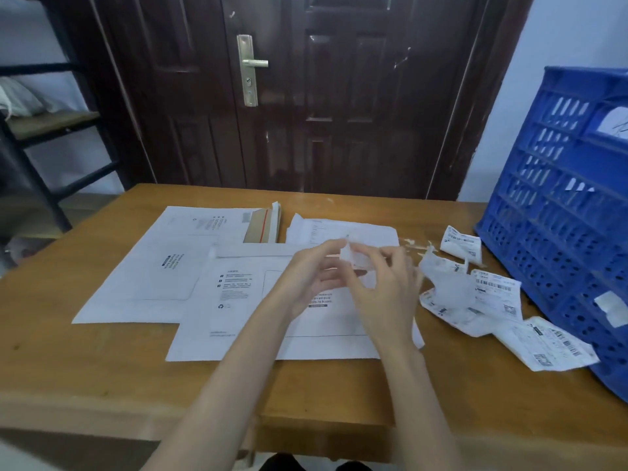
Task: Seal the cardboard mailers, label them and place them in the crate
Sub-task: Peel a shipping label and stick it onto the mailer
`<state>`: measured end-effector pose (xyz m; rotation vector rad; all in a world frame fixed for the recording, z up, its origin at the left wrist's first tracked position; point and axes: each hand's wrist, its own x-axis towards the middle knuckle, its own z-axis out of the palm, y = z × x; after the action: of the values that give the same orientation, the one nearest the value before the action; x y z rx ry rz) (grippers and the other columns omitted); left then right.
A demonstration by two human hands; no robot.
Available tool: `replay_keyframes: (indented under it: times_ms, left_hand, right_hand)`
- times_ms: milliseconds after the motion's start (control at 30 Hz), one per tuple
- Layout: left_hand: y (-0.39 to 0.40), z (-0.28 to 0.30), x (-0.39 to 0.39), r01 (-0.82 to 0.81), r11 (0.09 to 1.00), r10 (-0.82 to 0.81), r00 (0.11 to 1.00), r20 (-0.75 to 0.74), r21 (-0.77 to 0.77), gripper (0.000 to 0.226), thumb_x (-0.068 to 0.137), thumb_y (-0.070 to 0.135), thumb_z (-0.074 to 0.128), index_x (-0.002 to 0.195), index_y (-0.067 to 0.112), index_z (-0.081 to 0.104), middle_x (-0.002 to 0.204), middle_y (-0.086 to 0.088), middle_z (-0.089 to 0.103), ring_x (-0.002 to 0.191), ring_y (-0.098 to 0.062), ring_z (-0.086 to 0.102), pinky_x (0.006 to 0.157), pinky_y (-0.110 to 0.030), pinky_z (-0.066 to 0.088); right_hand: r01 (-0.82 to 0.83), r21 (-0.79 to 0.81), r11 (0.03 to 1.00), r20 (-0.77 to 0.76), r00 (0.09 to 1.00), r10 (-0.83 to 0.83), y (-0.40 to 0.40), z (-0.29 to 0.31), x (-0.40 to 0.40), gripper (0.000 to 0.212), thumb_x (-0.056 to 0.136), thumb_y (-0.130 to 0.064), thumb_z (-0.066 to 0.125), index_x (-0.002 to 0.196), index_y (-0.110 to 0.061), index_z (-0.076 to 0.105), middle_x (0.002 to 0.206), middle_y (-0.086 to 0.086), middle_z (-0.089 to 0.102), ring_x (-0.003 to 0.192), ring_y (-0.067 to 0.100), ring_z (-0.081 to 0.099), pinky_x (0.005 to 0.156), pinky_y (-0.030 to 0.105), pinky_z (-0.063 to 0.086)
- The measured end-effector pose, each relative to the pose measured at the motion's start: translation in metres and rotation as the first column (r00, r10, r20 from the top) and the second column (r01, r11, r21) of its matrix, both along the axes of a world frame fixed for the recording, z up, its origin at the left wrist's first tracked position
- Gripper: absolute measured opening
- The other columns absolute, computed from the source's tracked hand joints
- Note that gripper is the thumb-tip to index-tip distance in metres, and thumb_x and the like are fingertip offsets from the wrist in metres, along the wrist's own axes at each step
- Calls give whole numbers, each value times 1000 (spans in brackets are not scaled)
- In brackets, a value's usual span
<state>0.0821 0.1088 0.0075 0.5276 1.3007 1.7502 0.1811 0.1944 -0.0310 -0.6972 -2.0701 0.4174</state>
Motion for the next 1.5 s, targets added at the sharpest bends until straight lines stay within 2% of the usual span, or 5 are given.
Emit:
replay_keyframes:
  times_ms: [300, 600, 900, 1300, 1500]
  left_hand:
    - [-47, -26, -24, -144, 983, 124, 979, -163, -114, 51, 85, -9, 42, 123, 20, 60, 70, -6, 52, 81, -32, 72, 77, -32, 59]
    - [-48, -36, -26, -177, 983, 161, 958, -239, -47, 17, 94, 7, 56, 105, 3, 69, 100, -18, 72, 84, -36, 71, 74, -41, 59]
    - [-35, -38, -23, -176, 983, 155, 948, -278, -53, 19, 91, 14, 63, 100, 0, 72, 96, -19, 73, 83, -38, 70, 69, -36, 58]
    - [-44, -54, -33, -140, 977, 44, 871, -489, -163, 19, 89, 13, 65, 107, 15, 71, 95, -7, 75, 75, -38, 67, 69, -32, 55]
    - [-47, -51, -30, -102, 985, 21, 878, -478, -143, 39, 93, 12, 58, 124, 34, 57, 62, 9, 64, 54, -17, 62, 76, -37, 58]
  right_hand:
    - [-243, -278, 929, -148, 967, 208, -44, -12, -21, 16, 84, -40, 61, 82, -24, 60, 85, -13, 57, 87, 4, 55, 89, 35, 43]
    - [-228, -702, 675, -293, 956, 18, -31, -9, -25, 22, 82, -12, 70, 100, -13, 57, 94, -8, 59, 77, -5, 59, 65, 17, 44]
    - [-214, -679, 702, -208, 973, 95, -15, -7, -26, 26, 77, -29, 77, 101, -27, 67, 96, -13, 63, 88, 10, 63, 65, 21, 47]
    - [-202, -628, 751, -197, 976, 97, -14, -17, -29, 19, 84, -35, 70, 84, -16, 69, 79, -6, 68, 46, 13, 63, 55, 35, 54]
    - [-246, -649, 720, -193, 968, 157, -12, -21, -30, 21, 88, -40, 64, 91, -20, 70, 80, -3, 70, 48, 13, 64, 57, 32, 52]
